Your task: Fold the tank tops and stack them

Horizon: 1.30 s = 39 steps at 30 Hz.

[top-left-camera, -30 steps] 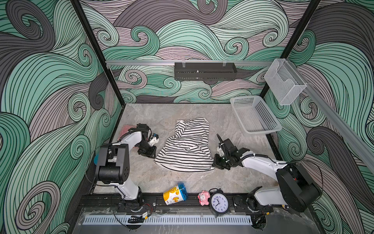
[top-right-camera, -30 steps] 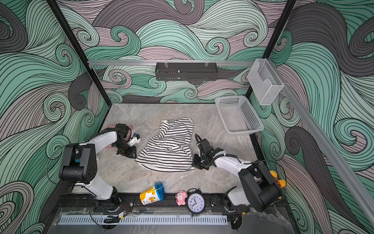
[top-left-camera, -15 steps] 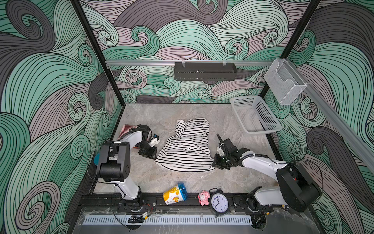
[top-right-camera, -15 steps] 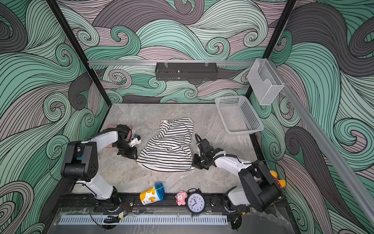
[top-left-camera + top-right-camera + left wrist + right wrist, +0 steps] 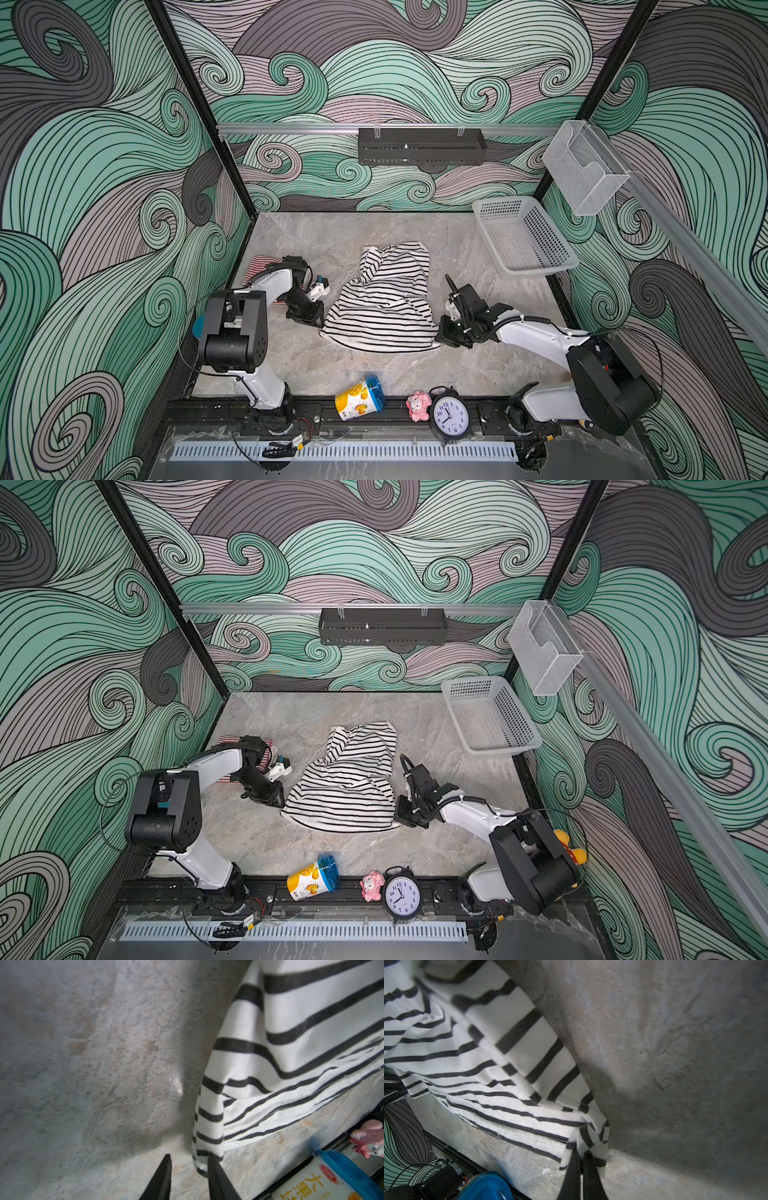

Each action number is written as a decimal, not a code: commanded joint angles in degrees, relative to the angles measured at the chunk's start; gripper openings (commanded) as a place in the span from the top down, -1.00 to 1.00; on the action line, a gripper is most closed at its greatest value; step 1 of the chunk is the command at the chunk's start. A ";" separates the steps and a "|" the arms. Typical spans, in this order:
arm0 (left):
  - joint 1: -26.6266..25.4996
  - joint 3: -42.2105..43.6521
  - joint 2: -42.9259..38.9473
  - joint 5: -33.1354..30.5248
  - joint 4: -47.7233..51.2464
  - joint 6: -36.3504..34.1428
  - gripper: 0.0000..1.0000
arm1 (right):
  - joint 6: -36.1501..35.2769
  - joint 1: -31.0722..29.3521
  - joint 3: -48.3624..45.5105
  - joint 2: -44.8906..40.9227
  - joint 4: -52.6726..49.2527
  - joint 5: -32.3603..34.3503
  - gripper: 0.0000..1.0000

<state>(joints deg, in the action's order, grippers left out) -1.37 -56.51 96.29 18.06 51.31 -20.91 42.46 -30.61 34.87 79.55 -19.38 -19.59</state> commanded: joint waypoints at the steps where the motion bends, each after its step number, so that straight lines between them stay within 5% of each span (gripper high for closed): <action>1: -0.39 -0.86 0.40 2.04 1.95 -0.28 0.34 | 0.70 0.21 -0.96 0.52 0.62 -0.36 1.00; 21: -1.93 -0.93 2.22 1.49 2.61 -0.97 0.37 | 0.79 0.22 -0.92 0.79 0.83 -0.43 1.00; 39: -2.50 -0.27 0.53 -1.05 2.34 -1.29 0.93 | 0.79 0.29 -0.69 1.31 1.18 -0.53 1.00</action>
<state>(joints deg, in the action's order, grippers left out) -3.53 -56.51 98.17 18.02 52.05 -21.56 42.48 -30.61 34.46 80.44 -18.59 -19.77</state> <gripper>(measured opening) 0.049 0.048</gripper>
